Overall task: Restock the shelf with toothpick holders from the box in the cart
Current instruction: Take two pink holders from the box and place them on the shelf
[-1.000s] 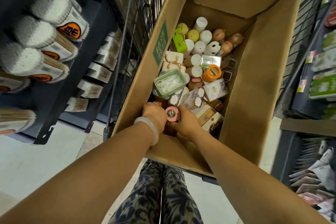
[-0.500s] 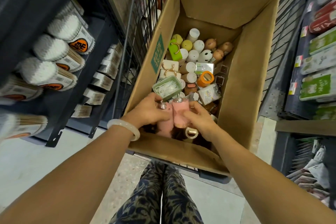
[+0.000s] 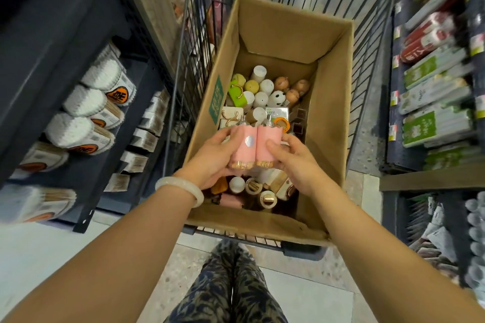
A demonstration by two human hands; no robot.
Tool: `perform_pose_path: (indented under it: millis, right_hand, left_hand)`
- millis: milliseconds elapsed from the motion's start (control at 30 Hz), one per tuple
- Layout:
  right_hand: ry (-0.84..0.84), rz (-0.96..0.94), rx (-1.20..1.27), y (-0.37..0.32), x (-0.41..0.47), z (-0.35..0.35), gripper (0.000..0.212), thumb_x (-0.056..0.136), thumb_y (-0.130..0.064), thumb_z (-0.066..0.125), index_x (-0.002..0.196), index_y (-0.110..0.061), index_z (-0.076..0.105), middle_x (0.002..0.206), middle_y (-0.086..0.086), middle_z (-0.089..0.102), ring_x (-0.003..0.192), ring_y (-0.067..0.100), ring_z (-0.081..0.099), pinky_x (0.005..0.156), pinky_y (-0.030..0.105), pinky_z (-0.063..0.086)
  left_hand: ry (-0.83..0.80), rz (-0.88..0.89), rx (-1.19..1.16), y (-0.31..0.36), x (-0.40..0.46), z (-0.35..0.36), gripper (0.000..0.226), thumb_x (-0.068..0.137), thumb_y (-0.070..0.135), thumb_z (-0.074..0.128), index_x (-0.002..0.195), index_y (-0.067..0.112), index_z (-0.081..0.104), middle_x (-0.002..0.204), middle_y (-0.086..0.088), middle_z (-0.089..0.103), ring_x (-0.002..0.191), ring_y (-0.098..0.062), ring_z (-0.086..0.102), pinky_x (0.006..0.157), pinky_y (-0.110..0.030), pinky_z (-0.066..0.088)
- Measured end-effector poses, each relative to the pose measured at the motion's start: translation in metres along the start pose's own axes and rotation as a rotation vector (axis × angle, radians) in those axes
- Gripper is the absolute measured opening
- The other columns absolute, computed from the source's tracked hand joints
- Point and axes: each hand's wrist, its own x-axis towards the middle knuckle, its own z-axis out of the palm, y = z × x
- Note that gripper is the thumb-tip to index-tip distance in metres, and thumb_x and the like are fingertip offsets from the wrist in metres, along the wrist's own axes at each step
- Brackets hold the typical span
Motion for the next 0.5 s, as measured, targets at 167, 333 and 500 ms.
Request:
perform_pose_path:
  millis: [167,333,500]
  right_hand:
    - [-0.022,-0.090,0.022,-0.016,-0.016,0.002,0.049,0.074,-0.016,0.074,0.119,-0.020,0.054,0.114,0.009,0.066,0.108,0.026,0.063,0.087,0.037,0.053]
    - [-0.014,-0.198,0.040,-0.032,-0.041,0.006,0.048,0.072,-0.012,0.075,0.114,-0.026,0.055,0.110,0.005,0.069,0.102,0.021,0.065,0.082,0.034,0.053]
    - [-0.027,-0.341,0.006,-0.053,-0.070,0.010,0.045,0.076,-0.007,0.073,0.112,-0.027,0.055,0.112,0.004,0.068,0.106,0.021,0.064,0.089,0.035,0.052]
  left_hand:
    - [-0.079,0.101,0.113,0.011,-0.014,0.000,0.058,0.083,0.015,0.068,0.135,0.024,0.044,0.121,-0.004,0.059,0.105,-0.022,0.063,0.090,-0.045,0.053]
    - [-0.087,0.199,0.159,0.023,-0.036,0.002,0.075,0.064,0.017,0.079,0.132,0.019,0.047,0.121,-0.005,0.060,0.106,-0.023,0.062,0.092,-0.045,0.052]
    - [0.022,0.341,0.169,0.029,-0.071,0.007,0.076,0.051,0.032,0.082,0.119,0.020,0.052,0.123,-0.006,0.058,0.109,-0.023,0.060,0.091,-0.046,0.052]
